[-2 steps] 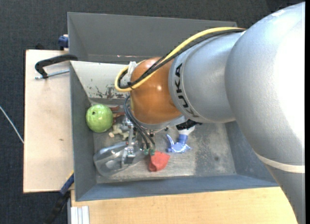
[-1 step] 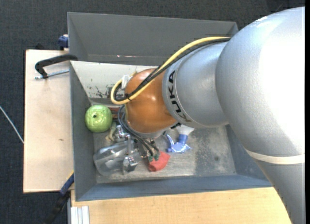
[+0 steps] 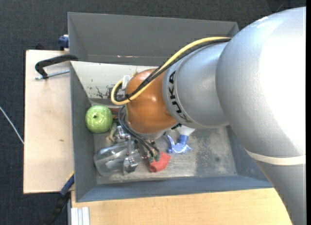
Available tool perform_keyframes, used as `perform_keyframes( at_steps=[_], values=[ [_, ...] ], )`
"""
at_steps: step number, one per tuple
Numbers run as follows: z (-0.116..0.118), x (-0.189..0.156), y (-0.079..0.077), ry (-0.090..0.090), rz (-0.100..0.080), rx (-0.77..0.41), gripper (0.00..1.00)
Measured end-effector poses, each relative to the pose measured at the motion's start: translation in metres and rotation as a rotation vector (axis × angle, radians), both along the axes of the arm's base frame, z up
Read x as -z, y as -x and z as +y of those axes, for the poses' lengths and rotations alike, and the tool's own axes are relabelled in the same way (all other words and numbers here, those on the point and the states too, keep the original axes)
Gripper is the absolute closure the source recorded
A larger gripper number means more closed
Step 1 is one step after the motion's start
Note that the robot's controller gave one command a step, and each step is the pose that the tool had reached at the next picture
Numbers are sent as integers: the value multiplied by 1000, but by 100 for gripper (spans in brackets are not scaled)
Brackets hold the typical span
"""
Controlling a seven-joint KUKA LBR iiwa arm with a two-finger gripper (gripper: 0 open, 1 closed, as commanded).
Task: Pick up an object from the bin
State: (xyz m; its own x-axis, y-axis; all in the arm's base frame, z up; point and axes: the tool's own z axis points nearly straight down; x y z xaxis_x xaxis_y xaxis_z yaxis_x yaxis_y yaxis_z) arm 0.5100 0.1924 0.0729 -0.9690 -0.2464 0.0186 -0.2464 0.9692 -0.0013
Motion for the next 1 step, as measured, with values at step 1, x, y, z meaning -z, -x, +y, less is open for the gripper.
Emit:
perform_keyframes(
  at_steps=[1],
  values=[
    [-9,-142,-3,-5,-14,14,100]
  ],
)
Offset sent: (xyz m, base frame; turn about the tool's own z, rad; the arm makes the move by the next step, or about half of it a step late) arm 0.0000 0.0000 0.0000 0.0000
